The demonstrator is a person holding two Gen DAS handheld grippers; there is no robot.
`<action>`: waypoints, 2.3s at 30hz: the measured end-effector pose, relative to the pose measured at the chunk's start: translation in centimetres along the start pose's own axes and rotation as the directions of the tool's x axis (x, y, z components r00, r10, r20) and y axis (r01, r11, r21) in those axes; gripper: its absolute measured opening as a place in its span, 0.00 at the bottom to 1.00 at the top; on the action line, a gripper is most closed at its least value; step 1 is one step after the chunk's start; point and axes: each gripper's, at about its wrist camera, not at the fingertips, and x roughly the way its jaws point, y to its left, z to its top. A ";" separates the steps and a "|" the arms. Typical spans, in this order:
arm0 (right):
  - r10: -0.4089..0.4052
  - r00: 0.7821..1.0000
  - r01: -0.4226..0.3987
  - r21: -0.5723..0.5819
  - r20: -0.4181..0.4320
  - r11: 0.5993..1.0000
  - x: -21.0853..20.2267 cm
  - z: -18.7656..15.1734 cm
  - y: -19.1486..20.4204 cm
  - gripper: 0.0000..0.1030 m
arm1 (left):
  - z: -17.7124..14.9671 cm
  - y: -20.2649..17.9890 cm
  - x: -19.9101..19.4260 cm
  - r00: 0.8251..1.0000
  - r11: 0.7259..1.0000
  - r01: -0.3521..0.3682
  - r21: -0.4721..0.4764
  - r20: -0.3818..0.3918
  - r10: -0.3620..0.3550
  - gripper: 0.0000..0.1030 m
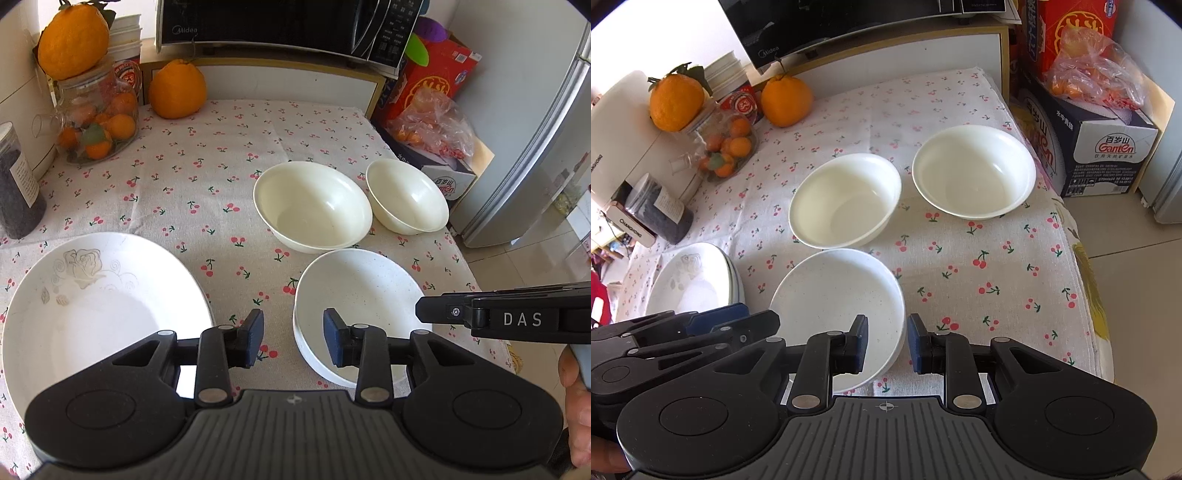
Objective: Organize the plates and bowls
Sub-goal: 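Open both tools to release the white bowl rim, then move both open tools to a second white bowl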
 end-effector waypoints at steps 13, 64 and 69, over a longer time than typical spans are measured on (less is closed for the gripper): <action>0.001 0.998 -0.008 0.112 0.062 0.994 -0.8 1.2 -1.7 0.42 | 1.4 0.9 -0.4 0.998 0.999 -0.031 -0.027 0.045 0.032 0.55; 0.055 0.998 -0.054 0.293 0.005 0.955 7.2 7.2 -2.1 0.31 | 7.1 3.7 7.7 0.999 0.993 0.017 -0.114 -0.036 -0.021 0.37; 0.045 0.999 -0.045 0.290 0.007 0.956 7.3 7.3 -2.1 0.29 | 7.2 3.8 7.8 0.999 0.994 0.008 -0.112 -0.032 -0.012 0.37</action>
